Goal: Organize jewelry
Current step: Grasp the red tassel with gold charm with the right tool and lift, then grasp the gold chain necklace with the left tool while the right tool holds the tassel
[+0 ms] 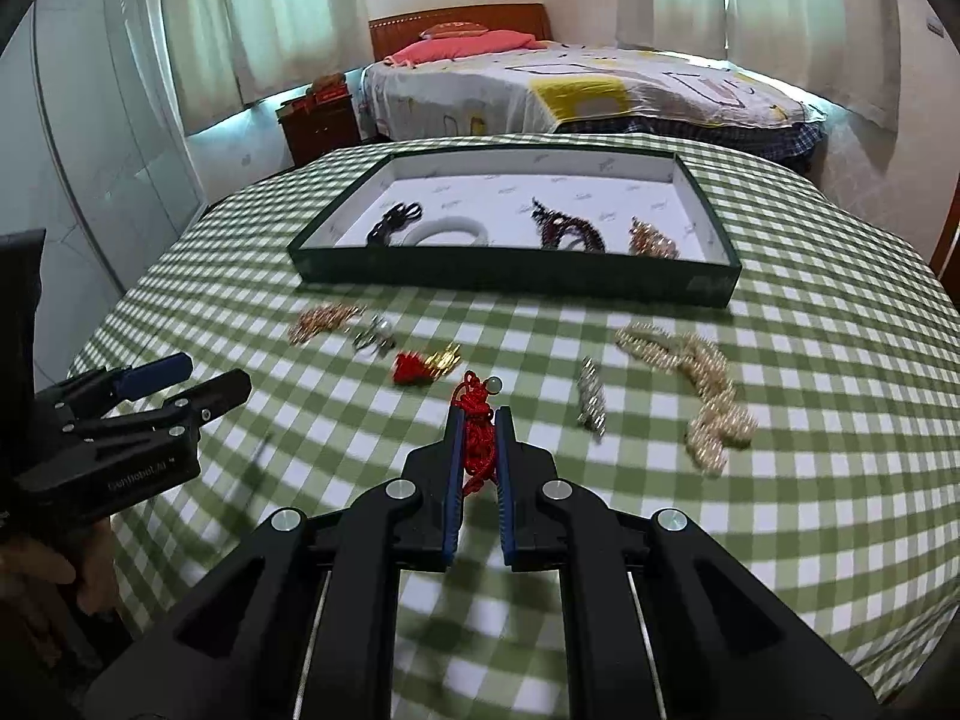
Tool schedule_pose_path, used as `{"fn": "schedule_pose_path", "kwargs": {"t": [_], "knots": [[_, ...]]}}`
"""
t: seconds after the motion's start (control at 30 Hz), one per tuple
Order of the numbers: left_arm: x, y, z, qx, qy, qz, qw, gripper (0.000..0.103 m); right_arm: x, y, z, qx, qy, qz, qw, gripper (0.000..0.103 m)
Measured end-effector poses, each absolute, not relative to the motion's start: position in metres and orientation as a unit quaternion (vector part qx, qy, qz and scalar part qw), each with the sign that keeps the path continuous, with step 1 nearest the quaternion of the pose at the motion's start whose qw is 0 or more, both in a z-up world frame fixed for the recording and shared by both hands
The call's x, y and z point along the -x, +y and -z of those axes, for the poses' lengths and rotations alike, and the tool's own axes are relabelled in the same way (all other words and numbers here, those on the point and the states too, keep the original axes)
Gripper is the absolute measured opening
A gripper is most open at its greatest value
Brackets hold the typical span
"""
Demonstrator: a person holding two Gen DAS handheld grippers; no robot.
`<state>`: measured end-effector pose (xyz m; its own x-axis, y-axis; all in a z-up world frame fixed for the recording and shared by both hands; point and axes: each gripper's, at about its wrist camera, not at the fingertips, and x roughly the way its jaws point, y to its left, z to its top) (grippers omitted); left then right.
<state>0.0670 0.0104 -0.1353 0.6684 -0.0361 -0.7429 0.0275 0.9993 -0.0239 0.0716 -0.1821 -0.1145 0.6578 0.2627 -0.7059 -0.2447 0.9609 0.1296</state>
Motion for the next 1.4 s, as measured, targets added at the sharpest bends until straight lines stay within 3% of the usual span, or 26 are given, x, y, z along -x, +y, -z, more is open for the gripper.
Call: {"fn": "schedule_pose_path", "kwargs": {"t": [0.57,0.8,1.03,1.4], "knots": [[-0.139,0.005,0.151,-0.007,0.433,0.029,0.901,0.063,-0.129,-0.192,0.115,-0.031,0.395,-0.136,0.908,0.010],[-0.145,0.003,0.155,-0.007,0.436,0.056,0.898,0.046,-0.136,-0.194,0.118,-0.036,0.398,-0.136,0.906,0.010],[-0.144,0.000,0.154,-0.021,0.428,0.070,0.901,0.021,-0.140,-0.196,0.123,-0.039,0.405,-0.134,0.903,0.010],[-0.138,0.001,0.145,-0.014,0.411,0.082,0.908,0.015,-0.140,-0.198,0.125,-0.040,0.407,-0.130,0.903,0.010]]}}
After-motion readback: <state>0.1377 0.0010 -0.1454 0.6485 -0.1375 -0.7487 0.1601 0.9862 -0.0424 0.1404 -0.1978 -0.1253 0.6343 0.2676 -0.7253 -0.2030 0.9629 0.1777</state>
